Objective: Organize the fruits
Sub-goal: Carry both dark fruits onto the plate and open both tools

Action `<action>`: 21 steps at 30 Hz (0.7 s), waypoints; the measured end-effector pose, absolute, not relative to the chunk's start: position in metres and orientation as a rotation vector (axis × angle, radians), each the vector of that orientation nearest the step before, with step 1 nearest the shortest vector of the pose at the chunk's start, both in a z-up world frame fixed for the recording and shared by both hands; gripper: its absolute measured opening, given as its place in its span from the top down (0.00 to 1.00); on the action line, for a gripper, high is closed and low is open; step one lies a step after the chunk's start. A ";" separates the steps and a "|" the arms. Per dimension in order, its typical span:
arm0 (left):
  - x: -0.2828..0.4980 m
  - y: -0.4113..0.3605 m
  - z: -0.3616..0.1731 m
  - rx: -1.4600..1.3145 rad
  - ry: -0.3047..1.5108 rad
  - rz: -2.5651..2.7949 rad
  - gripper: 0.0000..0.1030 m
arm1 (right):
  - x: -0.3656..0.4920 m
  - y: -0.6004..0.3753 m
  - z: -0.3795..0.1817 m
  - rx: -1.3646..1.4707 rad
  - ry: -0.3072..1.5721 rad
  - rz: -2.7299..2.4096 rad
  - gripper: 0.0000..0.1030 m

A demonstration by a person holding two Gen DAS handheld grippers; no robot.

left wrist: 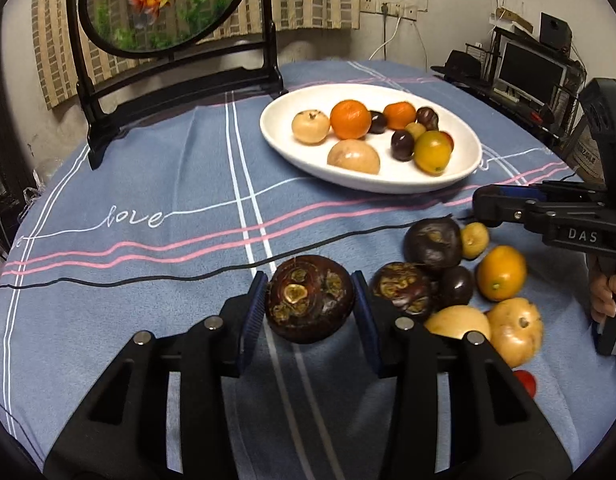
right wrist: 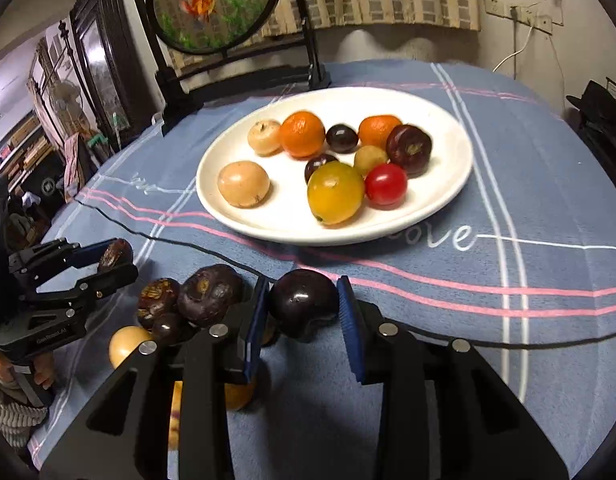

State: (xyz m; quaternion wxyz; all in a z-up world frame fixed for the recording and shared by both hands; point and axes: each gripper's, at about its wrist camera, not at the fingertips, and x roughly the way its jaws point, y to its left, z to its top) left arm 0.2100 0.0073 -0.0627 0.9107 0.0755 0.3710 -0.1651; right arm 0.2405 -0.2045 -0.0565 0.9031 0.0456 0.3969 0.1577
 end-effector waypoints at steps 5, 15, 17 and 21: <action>0.226 0.001 -0.040 0.134 0.753 -0.341 0.58 | 0.223 -0.222 -0.031 0.147 0.728 0.315 0.66; 0.320 -0.044 -0.010 0.102 0.768 -0.361 0.58 | 0.281 -0.229 -0.001 0.172 0.687 0.299 0.66; 0.336 -0.051 -0.018 0.095 0.789 -0.358 0.58 | 0.301 -0.222 -0.008 0.174 0.699 0.312 0.66; 0.354 -0.056 -0.034 0.059 0.821 -0.373 0.58 | 0.332 -0.215 -0.021 0.211 0.710 0.334 0.65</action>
